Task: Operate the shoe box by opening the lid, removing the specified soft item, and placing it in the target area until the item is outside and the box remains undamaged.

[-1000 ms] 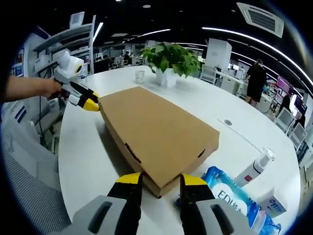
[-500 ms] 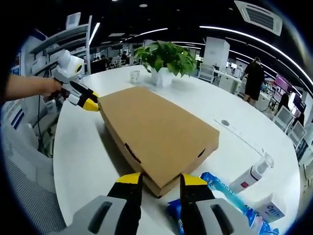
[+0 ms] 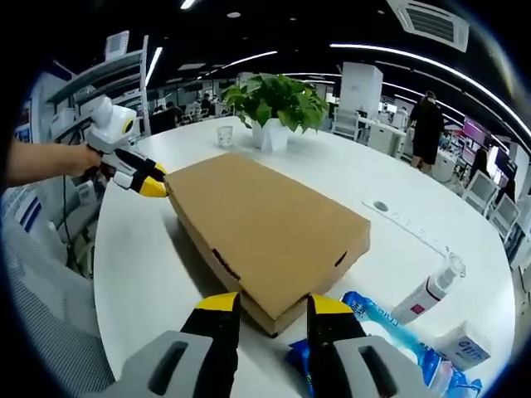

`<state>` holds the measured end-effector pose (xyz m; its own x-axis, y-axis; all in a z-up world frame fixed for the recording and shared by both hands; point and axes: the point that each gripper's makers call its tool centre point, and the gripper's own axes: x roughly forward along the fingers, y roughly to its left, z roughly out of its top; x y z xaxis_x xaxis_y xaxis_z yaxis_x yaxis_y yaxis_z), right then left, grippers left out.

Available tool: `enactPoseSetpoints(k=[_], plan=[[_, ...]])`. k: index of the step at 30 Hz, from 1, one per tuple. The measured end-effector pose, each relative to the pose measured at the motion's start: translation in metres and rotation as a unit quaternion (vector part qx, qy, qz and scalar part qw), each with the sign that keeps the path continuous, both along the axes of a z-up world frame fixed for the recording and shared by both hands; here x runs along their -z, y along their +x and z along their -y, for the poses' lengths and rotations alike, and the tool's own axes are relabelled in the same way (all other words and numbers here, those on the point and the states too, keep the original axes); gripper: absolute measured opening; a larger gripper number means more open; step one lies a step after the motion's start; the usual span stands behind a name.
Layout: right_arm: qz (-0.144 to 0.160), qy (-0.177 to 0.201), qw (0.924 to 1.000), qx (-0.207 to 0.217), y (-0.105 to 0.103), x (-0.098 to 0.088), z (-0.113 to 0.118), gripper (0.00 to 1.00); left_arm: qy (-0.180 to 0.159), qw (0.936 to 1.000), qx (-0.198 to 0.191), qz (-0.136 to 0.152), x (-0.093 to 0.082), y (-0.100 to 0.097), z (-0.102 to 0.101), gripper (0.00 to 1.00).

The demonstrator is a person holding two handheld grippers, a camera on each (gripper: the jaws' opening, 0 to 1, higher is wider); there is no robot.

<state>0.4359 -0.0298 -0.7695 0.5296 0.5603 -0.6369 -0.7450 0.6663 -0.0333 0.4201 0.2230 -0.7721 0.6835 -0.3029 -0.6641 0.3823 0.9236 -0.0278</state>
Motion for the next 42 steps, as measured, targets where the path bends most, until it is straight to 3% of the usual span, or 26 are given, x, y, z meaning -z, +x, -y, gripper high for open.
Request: enactPoseSetpoints(k=[10,18,25,36,42], plan=[[0.008,0.002,1.0000,0.003,-0.012,-0.010,0.014,0.35,-0.009,0.9998,-0.006,0.017,-0.012,-0.008,0.005,0.38],[0.013,0.004,0.9999,0.004,-0.031,-0.017,0.039,0.41,-0.016,0.9992,0.000,0.036,-0.028,-0.027,0.014,0.42],[0.015,0.034,0.9983,0.045,-0.045,-0.029,0.062,0.49,-0.028,0.9980,0.008,0.056,-0.042,-0.044,0.031,0.45],[0.034,0.026,0.9955,0.085,-0.063,-0.041,0.110,0.62,-0.042,0.9959,0.025,0.076,-0.059,-0.074,0.053,0.55],[0.044,0.028,0.9939,0.097,-0.080,-0.050,0.131,0.70,-0.043,0.9946,0.030,0.090,-0.067,-0.090,0.060,0.66]])
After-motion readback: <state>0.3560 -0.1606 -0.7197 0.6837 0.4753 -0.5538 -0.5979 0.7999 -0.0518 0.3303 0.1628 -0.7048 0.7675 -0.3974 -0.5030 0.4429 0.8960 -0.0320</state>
